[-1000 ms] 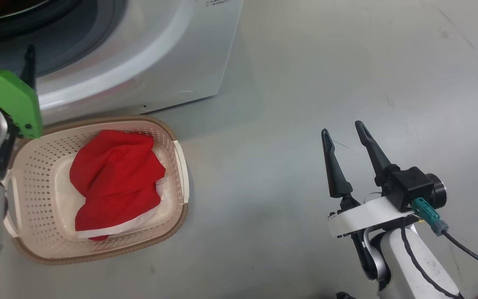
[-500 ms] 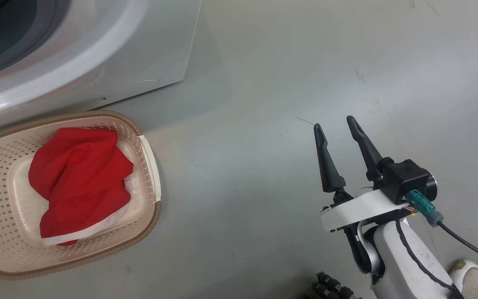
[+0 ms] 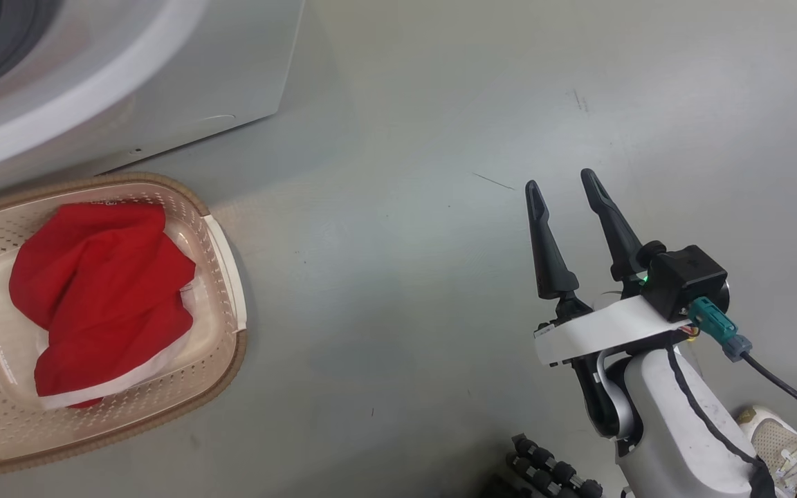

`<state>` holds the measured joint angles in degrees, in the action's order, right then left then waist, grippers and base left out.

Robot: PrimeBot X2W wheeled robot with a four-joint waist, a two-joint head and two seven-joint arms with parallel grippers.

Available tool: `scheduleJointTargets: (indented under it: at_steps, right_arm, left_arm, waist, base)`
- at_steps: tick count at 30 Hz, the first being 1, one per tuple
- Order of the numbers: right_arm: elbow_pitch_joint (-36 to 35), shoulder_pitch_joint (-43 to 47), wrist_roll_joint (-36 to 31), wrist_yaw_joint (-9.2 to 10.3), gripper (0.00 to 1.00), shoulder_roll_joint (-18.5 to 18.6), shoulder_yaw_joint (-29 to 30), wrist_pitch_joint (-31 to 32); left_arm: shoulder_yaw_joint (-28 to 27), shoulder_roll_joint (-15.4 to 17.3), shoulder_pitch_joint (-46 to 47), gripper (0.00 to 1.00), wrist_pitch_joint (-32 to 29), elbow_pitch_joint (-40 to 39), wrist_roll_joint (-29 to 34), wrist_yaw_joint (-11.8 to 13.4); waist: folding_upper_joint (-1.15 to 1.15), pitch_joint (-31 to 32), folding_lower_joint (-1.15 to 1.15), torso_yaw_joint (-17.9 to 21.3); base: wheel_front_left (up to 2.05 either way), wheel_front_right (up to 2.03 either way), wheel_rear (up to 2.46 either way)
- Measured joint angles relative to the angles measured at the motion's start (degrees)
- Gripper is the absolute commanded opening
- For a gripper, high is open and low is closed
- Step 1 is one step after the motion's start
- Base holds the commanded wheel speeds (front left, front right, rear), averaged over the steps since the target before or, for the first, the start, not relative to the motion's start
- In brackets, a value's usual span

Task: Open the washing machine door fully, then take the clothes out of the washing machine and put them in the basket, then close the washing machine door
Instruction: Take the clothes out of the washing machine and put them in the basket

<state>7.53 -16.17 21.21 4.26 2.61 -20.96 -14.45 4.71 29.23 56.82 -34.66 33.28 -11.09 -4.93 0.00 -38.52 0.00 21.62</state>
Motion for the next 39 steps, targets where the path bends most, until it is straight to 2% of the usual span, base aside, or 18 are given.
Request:
scheduleJointTargets:
  at_steps: [1,11,17,31,39]
  right_arm:
    - [-0.1,0.0,0.1,0.01,1.0,0.0,0.0,0.0]
    - [-0.8,-1.3,0.4,0.59,1.0,0.0,0.2,0.0]
    - [-0.8,-1.3,0.1,0.94,1.0,0.0,1.1,0.0]
    - [-0.5,-1.3,-3.0,1.03,1.0,0.0,3.3,0.0]
    - [0.4,-0.8,-4.2,1.46,1.0,1.0,4.3,0.0]
  left_arm:
    - [-0.2,0.1,0.0,0.0,-0.1,0.2,0.0,0.0]
    - [-0.3,0.4,1.1,0.0,-1.6,1.1,-0.9,-0.4]
    - [0.9,0.1,1.4,0.0,1.4,-0.5,-0.8,-0.5]
    - [1.5,-5.1,1.0,0.0,15.0,-6.5,-1.0,-0.8]
    - [0.7,-9.1,-6.1,0.0,24.8,-10.0,-1.8,1.2]
  waist:
    - [0.0,-0.1,0.0,0.0]
    - [0.0,-0.1,0.0,-0.5]
    - [0.0,0.1,0.0,-1.4]
    - [0.0,2.4,0.0,-5.6]
    - [0.0,5.6,-0.01,-8.2]
  base:
    - [0.0,0.0,0.0]
    - [0.0,0.0,0.0]
    - [0.0,0.0,0.0]
    - [0.0,0.0,0.0]
    - [0.0,0.0,0.0]
